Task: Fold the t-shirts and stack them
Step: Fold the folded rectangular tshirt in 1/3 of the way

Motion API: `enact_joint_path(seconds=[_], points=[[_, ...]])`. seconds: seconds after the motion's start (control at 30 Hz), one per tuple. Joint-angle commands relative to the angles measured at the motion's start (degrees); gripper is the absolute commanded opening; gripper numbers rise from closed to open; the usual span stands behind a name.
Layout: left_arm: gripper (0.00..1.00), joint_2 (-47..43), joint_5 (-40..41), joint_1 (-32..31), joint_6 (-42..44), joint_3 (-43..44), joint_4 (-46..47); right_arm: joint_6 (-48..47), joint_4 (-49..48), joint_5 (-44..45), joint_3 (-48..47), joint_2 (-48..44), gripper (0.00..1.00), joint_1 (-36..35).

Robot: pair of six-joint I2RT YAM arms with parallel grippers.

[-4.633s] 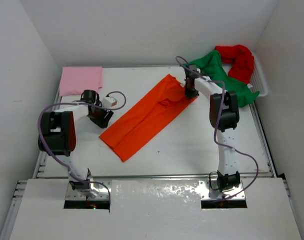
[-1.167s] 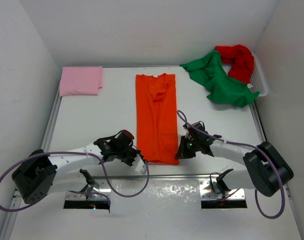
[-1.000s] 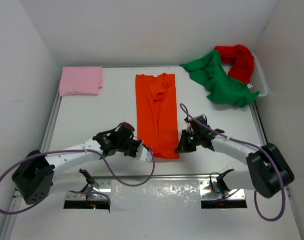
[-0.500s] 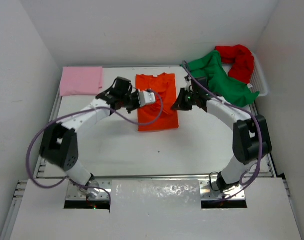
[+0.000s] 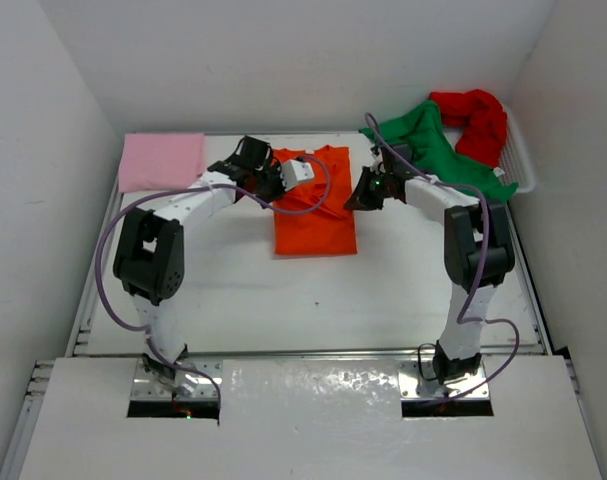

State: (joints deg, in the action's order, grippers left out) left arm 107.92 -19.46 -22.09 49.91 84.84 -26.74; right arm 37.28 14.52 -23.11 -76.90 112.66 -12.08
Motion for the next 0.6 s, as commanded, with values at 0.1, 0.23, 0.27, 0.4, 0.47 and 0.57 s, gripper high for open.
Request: enact_joint_path(seconds=[0.1,0.23,0.27,0.4,0.47,0.57], points=[[0.00,1.59,1.00,0.46,-1.75,-0.55,5.02,-0.28,-0.81,-0.79,-3.43,3.00,0.00,0.39],[0.01,2.91,3.63,0.47,-1.30,-1.69,9.68,0.43,-0.99,0.61,-5.09,4.58,0.00,0.47],[0.05,3.52,4.08,0.55,-1.39,-2.39,12.21,0.69,-1.16,1.14,-5.27,4.76,0.00,0.47],[0.23,5.89,5.92,0.90,-2.70,-2.66,16.36,0.69,-0.90,3.42,-7.72,7.30,0.02,0.74],[0.30,6.42,6.80,1.08,-4.11,-2.57,17.42,0.60,-0.11,4.56,-8.87,8.36,0.10,0.91],[0.47,7.48,10.22,1.34,-7.79,-2.22,20.32,0.60,0.50,8.06,-11.24,10.29,0.15,2.14]])
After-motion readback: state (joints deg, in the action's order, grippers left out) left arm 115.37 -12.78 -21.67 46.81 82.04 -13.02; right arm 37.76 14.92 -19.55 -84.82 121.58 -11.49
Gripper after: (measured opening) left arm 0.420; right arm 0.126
